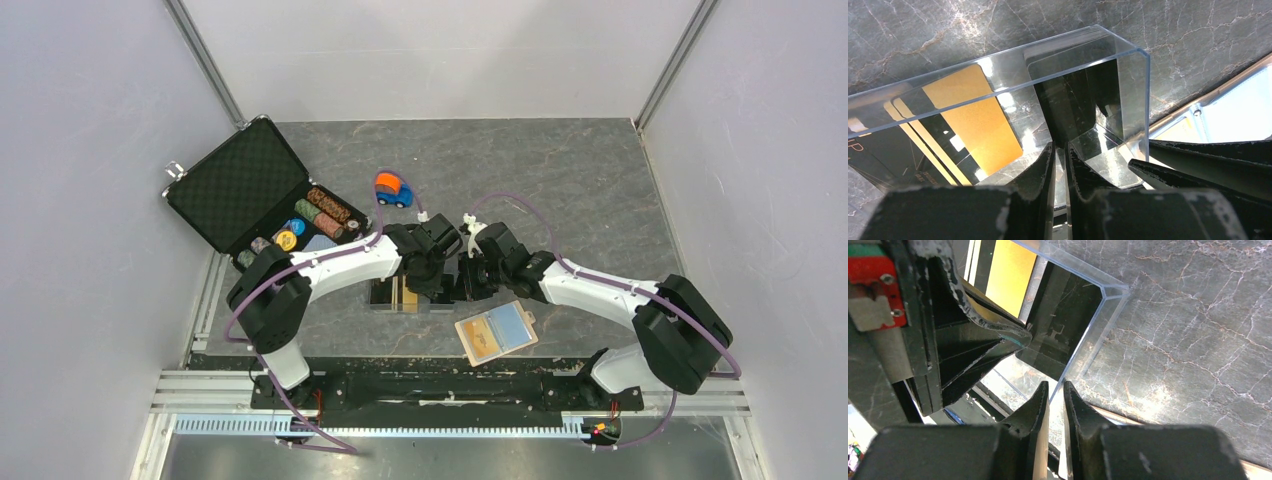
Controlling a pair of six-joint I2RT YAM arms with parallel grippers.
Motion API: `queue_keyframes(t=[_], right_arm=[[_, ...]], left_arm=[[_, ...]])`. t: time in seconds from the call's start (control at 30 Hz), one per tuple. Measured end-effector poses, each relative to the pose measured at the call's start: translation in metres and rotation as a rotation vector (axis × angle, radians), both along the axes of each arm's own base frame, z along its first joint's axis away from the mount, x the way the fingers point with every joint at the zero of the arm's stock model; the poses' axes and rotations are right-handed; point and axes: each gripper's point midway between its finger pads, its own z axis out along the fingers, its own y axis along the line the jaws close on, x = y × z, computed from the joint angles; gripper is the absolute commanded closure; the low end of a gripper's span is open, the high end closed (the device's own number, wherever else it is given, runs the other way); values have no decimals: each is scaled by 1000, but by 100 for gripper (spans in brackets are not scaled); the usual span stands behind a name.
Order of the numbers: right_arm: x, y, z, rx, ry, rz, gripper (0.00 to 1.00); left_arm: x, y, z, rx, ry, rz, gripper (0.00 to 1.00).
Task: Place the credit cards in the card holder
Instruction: Pick up the credit card from the storage box.
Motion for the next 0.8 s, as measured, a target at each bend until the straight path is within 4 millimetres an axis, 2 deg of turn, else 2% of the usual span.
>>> queue_keyframes(t=[0.2, 0.33, 0.4, 0.53, 0.67, 0.8], right_arm=[[0, -1, 0, 2, -2, -1, 88], [0, -1, 0, 2, -3, -2, 89], [-1, -1, 0, 2, -3, -2, 89], [-1, -1, 0, 2, -2, -2, 90], [-1, -1, 0, 3, -1, -3, 90], [0, -1, 1, 5, -2, -4, 90]], left_arm=[[-1, 0, 2, -10, -5, 0, 89], [-2, -3, 13, -71, -35, -1, 89], [-2, -7, 21, -116, -49, 1, 86], [-2, -21, 33, -212, -68, -5, 72], [-2, -29, 34, -259, -57, -1, 70], [-3, -25, 19, -230, -28, 9, 73]])
